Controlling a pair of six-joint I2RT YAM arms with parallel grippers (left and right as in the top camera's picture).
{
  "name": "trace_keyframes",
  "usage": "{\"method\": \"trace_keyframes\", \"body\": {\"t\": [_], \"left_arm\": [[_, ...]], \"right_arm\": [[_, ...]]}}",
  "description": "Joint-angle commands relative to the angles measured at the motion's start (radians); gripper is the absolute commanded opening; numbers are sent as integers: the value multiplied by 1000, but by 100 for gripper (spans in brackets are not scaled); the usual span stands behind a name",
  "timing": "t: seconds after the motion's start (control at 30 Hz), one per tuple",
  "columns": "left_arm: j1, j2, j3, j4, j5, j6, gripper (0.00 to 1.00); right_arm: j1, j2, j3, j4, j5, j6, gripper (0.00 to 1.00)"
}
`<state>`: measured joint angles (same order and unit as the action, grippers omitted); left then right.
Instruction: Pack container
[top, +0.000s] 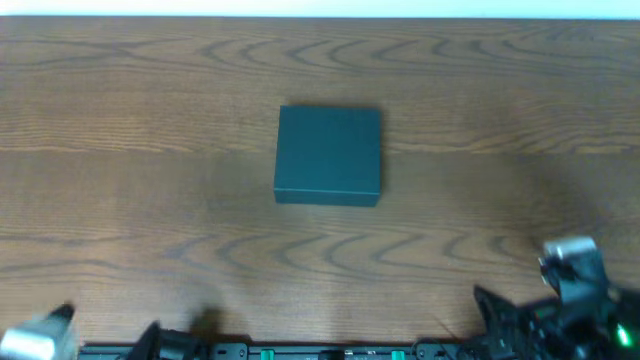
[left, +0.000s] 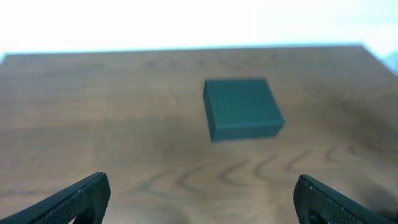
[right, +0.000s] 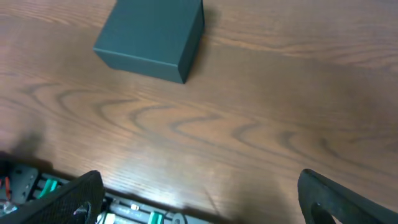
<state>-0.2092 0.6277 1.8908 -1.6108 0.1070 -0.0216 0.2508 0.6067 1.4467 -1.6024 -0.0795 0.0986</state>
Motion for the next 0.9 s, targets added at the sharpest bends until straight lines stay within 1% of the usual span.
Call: {"method": "trace_keyframes", "body": {"t": [0.0, 0.17, 0.27, 0.33, 0.47, 0.57, 0.6, 0.67, 0.7, 0.83, 0.87], "left_arm": [[6, -66, 3, -78, -38, 6, 95], [6, -135, 2, -78, -39, -33, 95], [6, -151, 2, -79, -39, -48, 95], [6, -162, -13, -79, -43, -53, 95], [6, -179, -93, -79, -89, -55, 95], [6, -179, -183, -74, -94, -71, 96], [6, -179, -226, -56, -117, -71, 96], [6, -179, -285, 4, -147, -69, 95], [6, -179, -321, 61, -164, -68, 95], [6, -179, -505, 357, -222, -37, 96], [6, -179, -542, 402, -212, -36, 95]], "right_arm": [[-3, -76, 10, -28, -10, 16, 99], [-42, -189, 10, -96, 30, 58, 99], [-116, -238, 10, -95, 60, 49, 99], [-179, -248, 10, -95, 94, 17, 99], [-271, -249, 10, -87, 77, -3, 99], [-301, -249, 8, -70, 72, -17, 99], [-306, -249, 5, -47, 72, -29, 99], [-306, -249, -7, 19, 72, -56, 99], [-306, -249, -15, 57, 72, -62, 99], [-306, -249, -109, 262, 73, -93, 99], [-306, -249, -138, 299, 73, -92, 99]]}}
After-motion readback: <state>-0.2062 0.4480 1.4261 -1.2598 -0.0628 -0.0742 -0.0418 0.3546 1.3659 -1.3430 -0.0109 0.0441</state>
